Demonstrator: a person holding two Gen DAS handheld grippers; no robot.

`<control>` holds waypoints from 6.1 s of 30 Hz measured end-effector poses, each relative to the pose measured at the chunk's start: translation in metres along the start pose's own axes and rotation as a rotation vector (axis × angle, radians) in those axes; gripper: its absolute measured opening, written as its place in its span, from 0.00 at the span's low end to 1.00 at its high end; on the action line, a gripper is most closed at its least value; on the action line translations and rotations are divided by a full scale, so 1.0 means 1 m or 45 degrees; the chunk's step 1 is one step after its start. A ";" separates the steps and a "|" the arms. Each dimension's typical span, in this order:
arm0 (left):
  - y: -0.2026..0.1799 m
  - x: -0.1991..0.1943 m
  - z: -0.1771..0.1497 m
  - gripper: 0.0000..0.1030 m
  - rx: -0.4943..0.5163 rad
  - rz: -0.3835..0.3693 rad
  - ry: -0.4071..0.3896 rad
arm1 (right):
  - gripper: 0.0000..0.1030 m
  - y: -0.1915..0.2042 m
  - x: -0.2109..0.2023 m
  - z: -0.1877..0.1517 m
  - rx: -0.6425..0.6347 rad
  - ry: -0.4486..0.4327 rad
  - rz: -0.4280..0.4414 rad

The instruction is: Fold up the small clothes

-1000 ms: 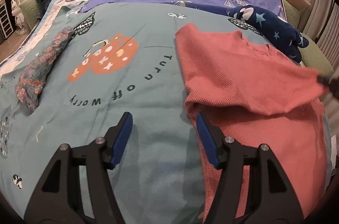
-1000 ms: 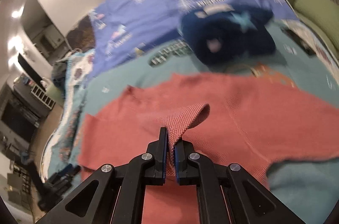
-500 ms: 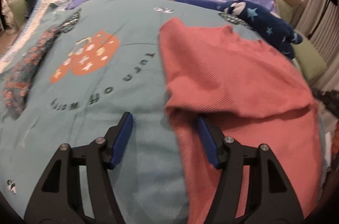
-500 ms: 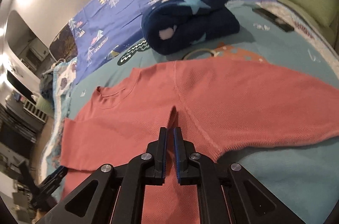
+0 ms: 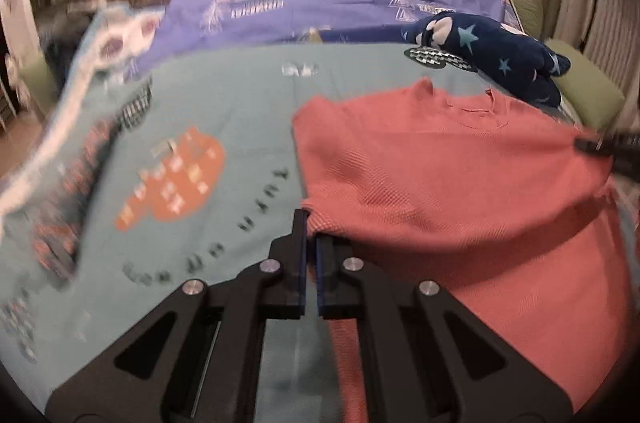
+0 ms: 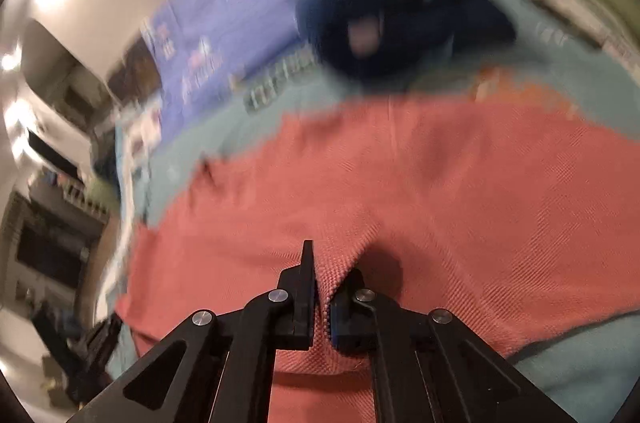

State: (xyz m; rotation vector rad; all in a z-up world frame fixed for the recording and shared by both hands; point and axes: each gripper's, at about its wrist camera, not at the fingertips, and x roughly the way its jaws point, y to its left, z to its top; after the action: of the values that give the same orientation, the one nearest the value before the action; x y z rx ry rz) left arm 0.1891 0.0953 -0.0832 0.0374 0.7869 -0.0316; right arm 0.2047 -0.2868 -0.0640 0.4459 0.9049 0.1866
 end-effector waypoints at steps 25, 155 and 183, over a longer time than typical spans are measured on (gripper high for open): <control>0.030 -0.033 -0.073 0.47 -0.077 0.016 0.138 | 0.23 -0.036 -0.063 -0.109 -0.226 0.195 -0.085; -0.022 -0.035 0.082 0.10 -0.121 -0.463 -0.113 | 0.52 -0.048 -0.054 -0.055 -0.114 0.022 -0.214; 0.018 0.042 0.026 0.60 -0.259 -0.288 0.130 | 0.66 -0.050 -0.044 0.007 -0.094 0.046 0.016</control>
State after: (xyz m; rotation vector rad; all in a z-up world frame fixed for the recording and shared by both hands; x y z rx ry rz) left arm 0.2381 0.1118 -0.0941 -0.2450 0.8905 -0.1646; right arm 0.1820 -0.3484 -0.0514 0.3814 0.9274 0.2395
